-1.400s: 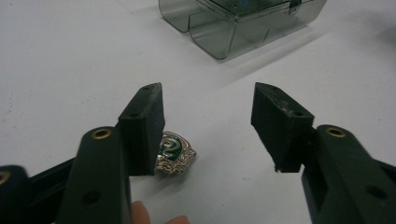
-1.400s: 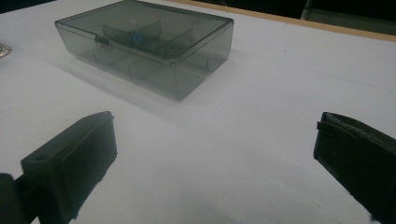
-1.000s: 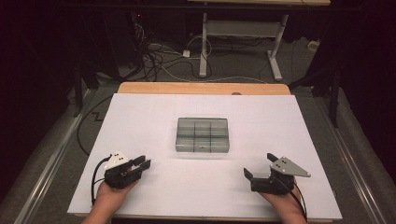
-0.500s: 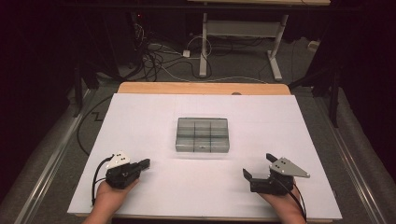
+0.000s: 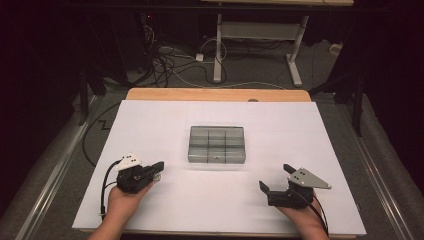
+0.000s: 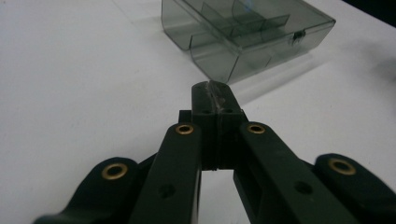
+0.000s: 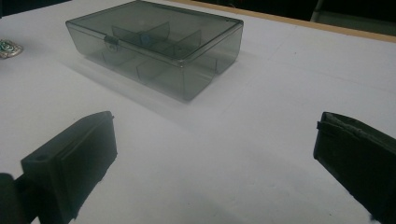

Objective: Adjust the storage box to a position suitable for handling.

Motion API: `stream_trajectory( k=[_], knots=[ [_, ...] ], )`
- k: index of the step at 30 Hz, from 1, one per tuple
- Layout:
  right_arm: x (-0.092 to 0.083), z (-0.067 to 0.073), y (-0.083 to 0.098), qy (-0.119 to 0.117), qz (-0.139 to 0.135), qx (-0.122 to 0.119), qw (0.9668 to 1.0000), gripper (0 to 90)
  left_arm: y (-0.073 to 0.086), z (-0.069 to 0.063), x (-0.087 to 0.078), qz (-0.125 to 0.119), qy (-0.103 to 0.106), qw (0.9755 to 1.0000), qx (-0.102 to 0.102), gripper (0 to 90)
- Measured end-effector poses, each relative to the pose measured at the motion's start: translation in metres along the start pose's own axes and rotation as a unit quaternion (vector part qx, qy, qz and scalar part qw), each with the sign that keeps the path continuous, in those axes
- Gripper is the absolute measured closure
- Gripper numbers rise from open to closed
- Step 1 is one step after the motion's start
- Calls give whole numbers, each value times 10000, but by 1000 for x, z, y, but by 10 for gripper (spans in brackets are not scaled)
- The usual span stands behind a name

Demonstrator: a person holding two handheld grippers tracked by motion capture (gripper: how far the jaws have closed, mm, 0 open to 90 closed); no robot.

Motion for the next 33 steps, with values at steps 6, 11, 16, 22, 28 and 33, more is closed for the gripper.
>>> stream_trajectory(
  k=[6, 11, 16, 22, 28, 33],
  knots=[
    [0, -2, -2, -21, -25, 36, 10000, 1, -23, 1, 24, -27, -58, 10000, -68, 875],
    [-1, 0, -4, -55, -87, 67, 9999, 1, -40, 2, 38, -3, -131, 9999, 1, 875],
    [-1, 0, -5, -86, -113, 65, 9999, 1, -54, 3, 45, 1, -188, 9998, 50, 875],
    [-2, -2, -5, -73, -161, 110, 9998, 1, -69, 9, 59, 21, -265, 9996, 122, 876],
    [-4, -1, -6, -58, -180, 112, 9998, 1, -81, 17, 79, 117, -338, 9992, 150, 876],
    [-5, -2, -4, -6, -176, 118, 9998, 1, -91, 27, 97, 211, -449, 9985, 241, 876]
  ],
)
Point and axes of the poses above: each handheld gripper's, and its own axes: x roughly forward along the jaws, y roughly out of its underside, z roughly to its left, the point moved 7 cm from there along x, roughly forward along the jaws, and after that the axes turned 3 degrees about -z, right-handed, at the moved point
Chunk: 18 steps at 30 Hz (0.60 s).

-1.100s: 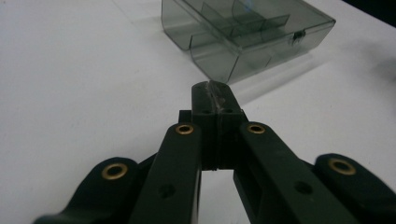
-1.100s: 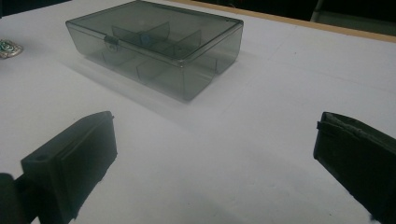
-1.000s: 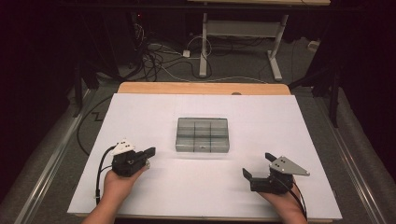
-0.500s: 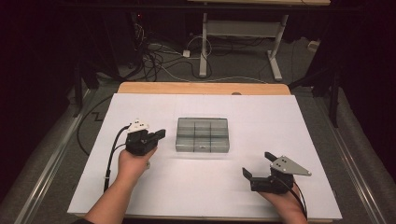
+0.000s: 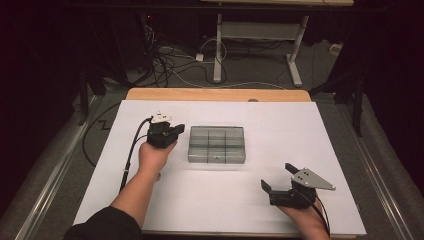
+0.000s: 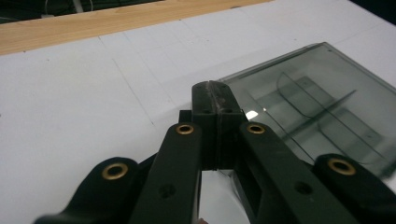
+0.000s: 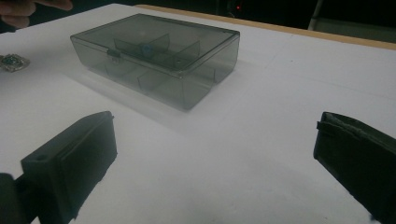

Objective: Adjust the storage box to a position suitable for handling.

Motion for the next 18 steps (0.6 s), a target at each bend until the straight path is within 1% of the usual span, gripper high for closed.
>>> stream_trajectory(
  k=[1, 2, 3, 4, 8, 13, 15, 18],
  knots=[
    [0, -1, 0, 20, 8, 13, 10000, 1, -2, 2, 4, 11, -12, 10000, 11, 876],
    [-1, -1, 0, 37, -9, 29, 10000, 1, -3, 4, 8, 30, -4, 10000, -25, 876],
    [-1, -2, 1, 41, -14, 16, 10000, 1, -7, 9, 15, 50, -22, 10000, -34, 876],
    [-2, -3, 1, 61, -10, 23, 10000, 1, -7, 9, 15, 50, -22, 10000, -34, 876],
    [-4, -6, 0, 110, -42, 57, 9999, 1, -14, 16, 27, 103, -22, 9999, -10, 876],
    [-6, -6, 1, 132, -80, 81, 9998, 1, -15, 20, 40, 193, -70, 9998, -68, 876],
    [-6, -6, 1, 133, -82, 97, 9998, 1, -14, 21, 43, 244, -99, 9996, -36, 876],
    [-5, -6, 1, 138, -69, 106, 9998, 1, -12, 20, 49, 261, -103, 9996, -77, 876]
  ],
)
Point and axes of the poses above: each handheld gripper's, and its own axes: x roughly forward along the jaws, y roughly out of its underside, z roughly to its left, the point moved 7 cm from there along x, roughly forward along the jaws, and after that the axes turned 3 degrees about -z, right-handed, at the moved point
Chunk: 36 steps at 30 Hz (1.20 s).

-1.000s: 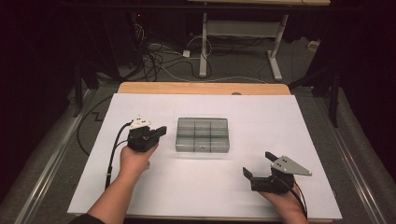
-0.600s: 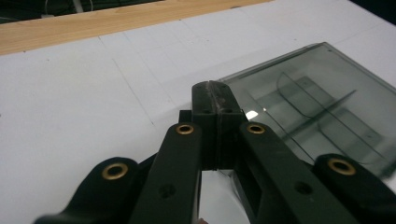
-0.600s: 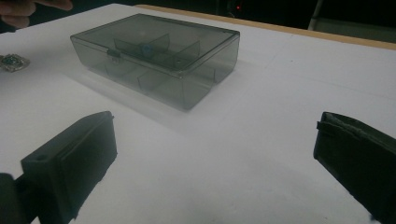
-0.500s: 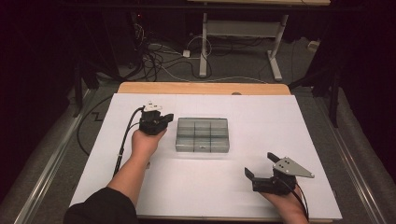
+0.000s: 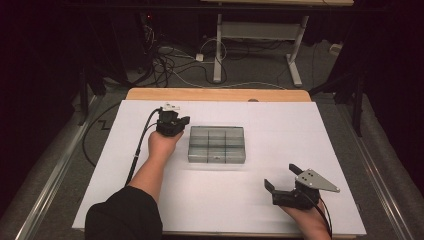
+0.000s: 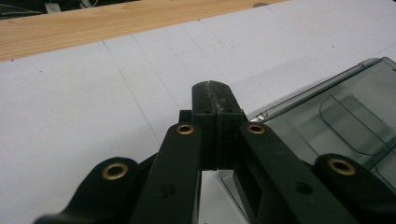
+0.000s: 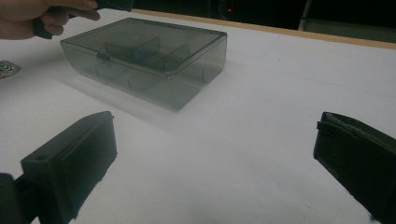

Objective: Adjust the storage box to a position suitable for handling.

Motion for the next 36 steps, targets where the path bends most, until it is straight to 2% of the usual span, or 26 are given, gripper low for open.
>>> stream_trajectory(
  k=[2, 7, 20, 27, 32, 34, 35, 36],
  knots=[
    [0, -1, 1, 24, 20, -27, 10000, 1, 2, -2, 5, 0, 51, 10000, -28, 876],
    [0, -1, 1, 42, 10, 5, 10000, 1, 6, -4, 14, 11, 30, 10000, -44, 876],
    [1, -1, 1, 17, 36, -5, 10000, 1, 6, -4, 19, -63, -27, 10000, 71, 876],
    [1, -1, 2, 26, 53, 14, 10000, 1, 9, -5, 20, -20, -55, 9999, 89, 876],
    [1, -2, 2, 6, 56, 6, 10000, 2, 11, -15, 17, 34, -64, 9998, 168, 877],
    [1, -1, 2, -8, 85, 51, 10000, 1, 13, -23, 16, 55, -33, 9996, 263, 876],
    [1, -1, 2, -19, 91, 55, 9999, 1, 16, -32, 13, 44, -16, 9995, 313, 876],
    [1, -1, 2, -35, 101, 50, 9999, 1, 16, -32, 13, 44, -16, 9995, 313, 876]
  ],
)
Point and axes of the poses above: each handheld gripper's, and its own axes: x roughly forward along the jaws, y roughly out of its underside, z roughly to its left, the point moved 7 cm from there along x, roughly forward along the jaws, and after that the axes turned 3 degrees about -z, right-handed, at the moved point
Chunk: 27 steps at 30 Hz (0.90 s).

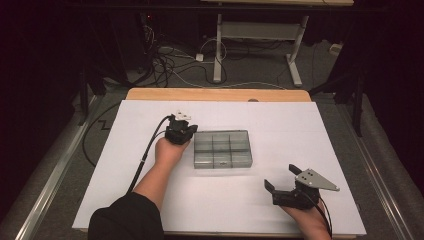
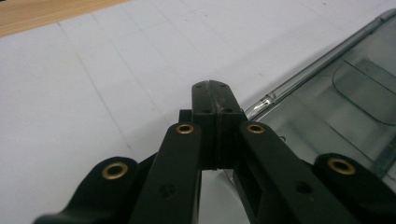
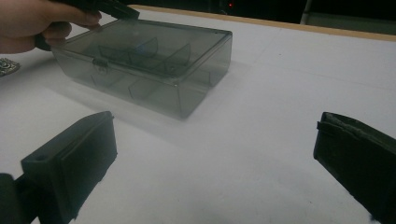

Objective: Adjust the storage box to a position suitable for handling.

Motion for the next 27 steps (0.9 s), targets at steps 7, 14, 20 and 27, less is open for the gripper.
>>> stream_trajectory(
  k=[7, 14, 20, 27],
  knots=[
    [0, 0, -2, -61, 46, 116, 9999, 37, 20, -29, -20, -199, 258, 9993, -201, 876],
    [-6, -6, -8, -63, -81, 265, 9996, 219, 47, -56, -53, -183, 439, 9987, -164, 876],
    [-1, -14, -10, -69, -44, 278, 9996, 424, 60, -69, -70, -228, 539, 9983, -54, 876],
    [31, -22, -12, 14, 428, 70, 9991, 900, 79, -73, -90, -185, 599, 9980, -16, 876]
  ],
)
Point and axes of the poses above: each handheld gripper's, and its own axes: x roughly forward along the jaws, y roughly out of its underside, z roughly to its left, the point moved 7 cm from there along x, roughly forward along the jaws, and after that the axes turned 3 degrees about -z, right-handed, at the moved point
